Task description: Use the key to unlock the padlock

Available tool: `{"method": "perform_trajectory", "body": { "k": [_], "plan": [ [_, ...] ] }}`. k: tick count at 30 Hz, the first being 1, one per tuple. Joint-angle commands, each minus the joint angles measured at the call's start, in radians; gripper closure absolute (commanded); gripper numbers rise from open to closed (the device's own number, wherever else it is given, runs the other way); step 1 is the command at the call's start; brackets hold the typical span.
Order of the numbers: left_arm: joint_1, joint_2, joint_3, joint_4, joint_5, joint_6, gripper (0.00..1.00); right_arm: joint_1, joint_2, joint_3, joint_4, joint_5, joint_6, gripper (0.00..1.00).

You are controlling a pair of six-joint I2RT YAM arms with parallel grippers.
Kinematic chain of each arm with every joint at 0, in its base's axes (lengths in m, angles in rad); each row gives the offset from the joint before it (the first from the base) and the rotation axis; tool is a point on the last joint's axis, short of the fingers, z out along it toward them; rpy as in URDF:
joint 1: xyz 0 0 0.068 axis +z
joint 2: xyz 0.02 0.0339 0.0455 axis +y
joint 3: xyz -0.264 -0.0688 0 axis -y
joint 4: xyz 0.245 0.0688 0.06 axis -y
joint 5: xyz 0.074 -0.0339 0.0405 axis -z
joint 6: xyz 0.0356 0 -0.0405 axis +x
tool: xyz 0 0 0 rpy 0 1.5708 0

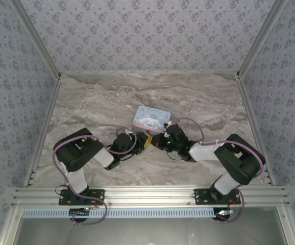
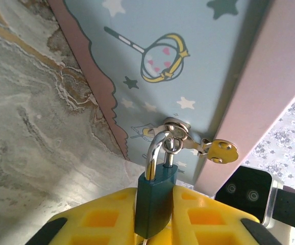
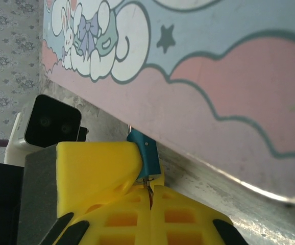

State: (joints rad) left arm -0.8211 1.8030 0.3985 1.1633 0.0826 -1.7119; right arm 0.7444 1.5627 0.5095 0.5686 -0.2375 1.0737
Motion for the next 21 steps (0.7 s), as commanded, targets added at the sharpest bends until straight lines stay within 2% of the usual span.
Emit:
{"method": "perform_trajectory", "body": {
  "k": [1,4,7,12,17,21],
  "plan": [
    [-0.008,0.004,0.007,0.028,-0.033,-0.002,0.84,0.007,-0.023,0.013,-0.013,-0.003,0.013,1.0],
    [-0.007,-0.004,0.0,0.026,-0.04,-0.002,0.89,0.003,-0.038,0.005,-0.018,-0.003,0.001,0.98],
    [-0.008,-0.02,0.0,0.01,-0.044,0.004,0.92,-0.005,-0.06,0.0,-0.041,-0.004,-0.036,0.78],
    [-0.008,-0.053,0.005,-0.03,-0.046,0.017,0.94,-0.02,-0.112,-0.017,-0.109,-0.005,-0.113,0.61],
    [-0.007,-0.084,0.006,-0.061,-0.044,0.029,0.94,-0.031,-0.235,-0.02,-0.269,0.04,-0.326,0.47],
    [-0.006,-0.107,0.011,-0.087,-0.039,0.036,0.94,-0.015,-0.385,-0.026,-0.377,0.164,-0.575,0.43]
  ]
}}
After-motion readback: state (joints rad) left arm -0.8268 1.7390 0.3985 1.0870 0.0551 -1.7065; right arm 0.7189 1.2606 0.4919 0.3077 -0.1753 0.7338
